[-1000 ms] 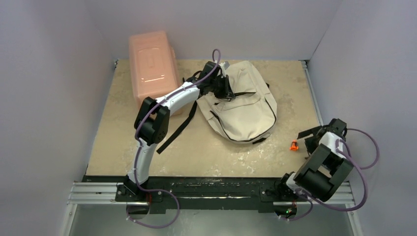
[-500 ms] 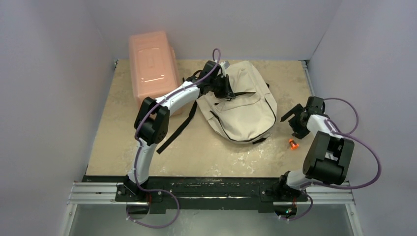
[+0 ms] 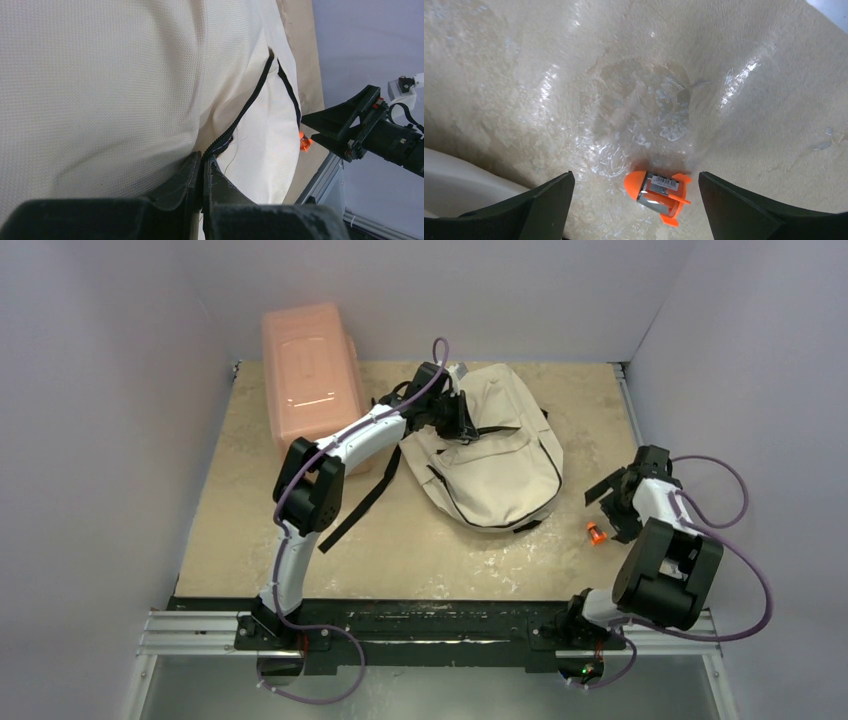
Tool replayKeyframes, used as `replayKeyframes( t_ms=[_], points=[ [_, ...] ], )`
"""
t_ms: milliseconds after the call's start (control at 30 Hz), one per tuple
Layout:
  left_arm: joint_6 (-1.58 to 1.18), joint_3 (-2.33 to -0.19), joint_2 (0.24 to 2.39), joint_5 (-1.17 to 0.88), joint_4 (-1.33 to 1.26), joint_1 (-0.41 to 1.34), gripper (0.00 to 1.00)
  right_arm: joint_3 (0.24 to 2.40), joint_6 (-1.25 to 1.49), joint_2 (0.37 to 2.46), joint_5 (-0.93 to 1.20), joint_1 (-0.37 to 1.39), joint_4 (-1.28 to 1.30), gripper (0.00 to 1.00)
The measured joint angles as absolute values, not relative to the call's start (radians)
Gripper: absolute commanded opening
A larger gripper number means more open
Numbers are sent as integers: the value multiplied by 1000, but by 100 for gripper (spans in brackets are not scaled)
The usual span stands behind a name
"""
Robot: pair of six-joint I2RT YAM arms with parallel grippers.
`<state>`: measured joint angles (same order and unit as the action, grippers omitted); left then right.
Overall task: Pack the student bag
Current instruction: Pick up the stationery from the center of the board.
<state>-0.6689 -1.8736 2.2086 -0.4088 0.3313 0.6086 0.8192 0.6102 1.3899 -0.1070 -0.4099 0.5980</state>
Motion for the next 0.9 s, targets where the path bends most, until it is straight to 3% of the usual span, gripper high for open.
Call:
replayKeyframes(
  t_ms=[200,433,600,900],
  points=[
    [-669,-1874,2209,-410,332,609,0,768,613,1404,24,-414,598,95],
    [-666,-1874,2209,-410,332,609,0,688,675,1251,204,-385,618,92],
    [-662,-1874,2209,-410,333,609,0,684,677,1213,181,-384,631,78],
    [-661,-1874,2209,-412,333,609,0,697,704,1325,70,-384,619,78]
  ],
)
